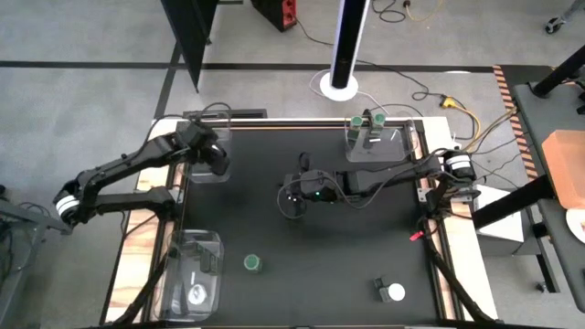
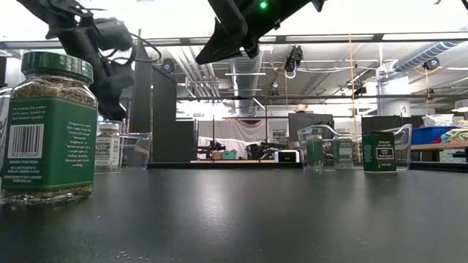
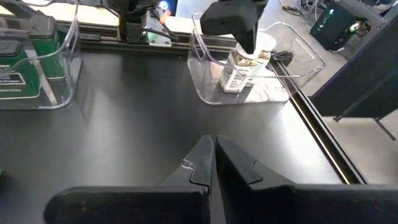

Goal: Sort spices by type
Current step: Put the top white seasoning bottle into the top left transparent bin

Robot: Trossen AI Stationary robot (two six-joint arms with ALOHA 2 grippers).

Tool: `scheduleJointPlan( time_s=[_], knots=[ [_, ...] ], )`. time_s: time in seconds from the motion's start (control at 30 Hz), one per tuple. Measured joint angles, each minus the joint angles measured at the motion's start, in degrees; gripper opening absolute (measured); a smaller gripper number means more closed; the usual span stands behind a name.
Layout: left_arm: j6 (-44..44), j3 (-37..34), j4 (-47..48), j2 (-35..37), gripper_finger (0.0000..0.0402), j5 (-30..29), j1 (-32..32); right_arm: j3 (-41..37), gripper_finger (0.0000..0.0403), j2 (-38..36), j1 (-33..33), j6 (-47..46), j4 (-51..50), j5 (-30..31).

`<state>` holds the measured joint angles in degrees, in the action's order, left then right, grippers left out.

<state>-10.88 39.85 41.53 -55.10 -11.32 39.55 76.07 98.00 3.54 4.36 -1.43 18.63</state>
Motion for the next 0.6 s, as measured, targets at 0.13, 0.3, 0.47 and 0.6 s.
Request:
scheduleJointPlan(
  time_s=[0.13,0.3,0.47,0.6],
  knots=[
    [-0.10,-0.14,-1.43,-1.32,0.0009,-1.53,0.00,0.00,0.0009,0.00,-0.46,-0.32,0.02,0.02],
    [-0.08,-0.14,-1.24,-1.30,0.0031,-4.22,0.00,-0.09,0.0009,0.00,-0.58,-0.66,-0.04,0.02],
    [0.66,-0.07,1.14,-1.18,0.0026,-4.77,0.00,-0.11,0.0009,0.00,-0.58,-0.66,-0.04,0.00],
    [3.74,1.23,3.40,-1.18,0.0018,-4.37,0.00,-0.11,0.0009,0.00,-0.58,-0.71,-0.07,0.00]
  ],
)
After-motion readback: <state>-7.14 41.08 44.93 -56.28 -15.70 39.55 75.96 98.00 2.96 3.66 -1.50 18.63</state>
